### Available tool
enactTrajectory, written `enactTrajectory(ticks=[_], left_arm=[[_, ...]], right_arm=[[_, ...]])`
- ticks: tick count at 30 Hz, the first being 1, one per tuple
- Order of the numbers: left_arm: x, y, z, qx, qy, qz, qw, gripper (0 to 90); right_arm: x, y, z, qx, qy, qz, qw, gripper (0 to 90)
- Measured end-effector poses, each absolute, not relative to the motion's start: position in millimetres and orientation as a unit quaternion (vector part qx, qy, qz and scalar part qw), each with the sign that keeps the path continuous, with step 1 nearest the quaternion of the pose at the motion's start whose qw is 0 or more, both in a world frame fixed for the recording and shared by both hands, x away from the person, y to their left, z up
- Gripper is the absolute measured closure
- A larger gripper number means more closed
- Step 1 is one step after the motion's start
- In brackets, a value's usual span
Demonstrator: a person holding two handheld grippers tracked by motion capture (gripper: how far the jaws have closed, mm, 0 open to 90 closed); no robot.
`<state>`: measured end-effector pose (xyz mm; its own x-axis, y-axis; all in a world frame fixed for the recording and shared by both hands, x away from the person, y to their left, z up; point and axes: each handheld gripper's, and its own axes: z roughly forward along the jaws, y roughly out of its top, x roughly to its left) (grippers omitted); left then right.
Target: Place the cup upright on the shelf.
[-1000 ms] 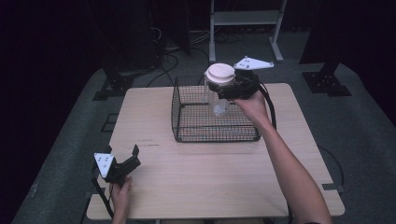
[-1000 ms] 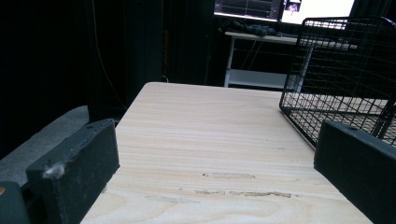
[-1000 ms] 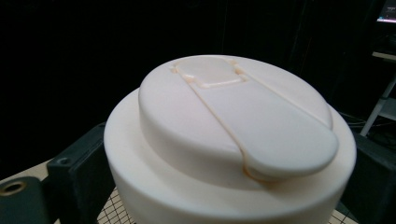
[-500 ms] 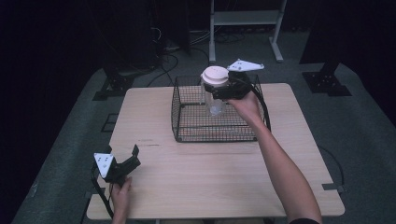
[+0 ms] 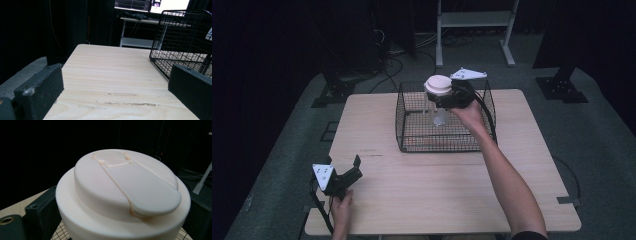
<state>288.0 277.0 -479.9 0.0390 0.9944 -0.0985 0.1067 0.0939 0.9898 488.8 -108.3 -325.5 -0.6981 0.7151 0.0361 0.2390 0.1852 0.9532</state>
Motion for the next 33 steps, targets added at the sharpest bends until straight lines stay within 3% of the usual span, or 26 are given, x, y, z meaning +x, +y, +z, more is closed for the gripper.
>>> enactTrajectory(ticks=[33], left_arm=[[288, 277, -480, 0.511, 0.538, 0.437, 0.509, 0.0]], right_arm=[[507, -98, -362, 0.335, 0.752, 0.529, 0.208, 4.5]])
